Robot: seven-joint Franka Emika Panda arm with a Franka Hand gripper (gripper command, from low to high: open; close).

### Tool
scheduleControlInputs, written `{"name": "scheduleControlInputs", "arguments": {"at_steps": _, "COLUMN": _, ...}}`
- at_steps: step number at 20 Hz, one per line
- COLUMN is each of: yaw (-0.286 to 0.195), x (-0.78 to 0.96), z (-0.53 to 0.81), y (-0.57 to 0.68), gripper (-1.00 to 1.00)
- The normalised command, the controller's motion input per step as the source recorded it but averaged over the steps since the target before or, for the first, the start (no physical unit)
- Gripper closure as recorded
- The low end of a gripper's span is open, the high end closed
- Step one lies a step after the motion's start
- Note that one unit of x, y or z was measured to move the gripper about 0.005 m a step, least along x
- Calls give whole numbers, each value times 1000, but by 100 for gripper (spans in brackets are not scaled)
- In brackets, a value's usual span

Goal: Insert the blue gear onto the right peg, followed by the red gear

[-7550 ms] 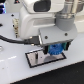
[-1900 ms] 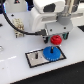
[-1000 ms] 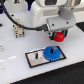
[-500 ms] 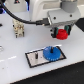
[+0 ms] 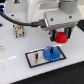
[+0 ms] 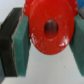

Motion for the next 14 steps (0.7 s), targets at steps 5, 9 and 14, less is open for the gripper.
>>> {"name": "scheduleControlInputs", "arguments": {"at_steps": 5, "yaw": 0, "x": 338, "z": -9, "y": -228, "gripper": 100}}
{"name": "scheduleControlInputs", "arguments": {"at_steps": 9, "yaw": 0, "x": 43, "z": -94, "y": -163, "gripper": 100}}
{"name": "scheduleControlInputs", "arguments": {"at_steps": 14, "yaw": 0, "x": 34, "z": -77, "y": -129, "gripper": 100}}
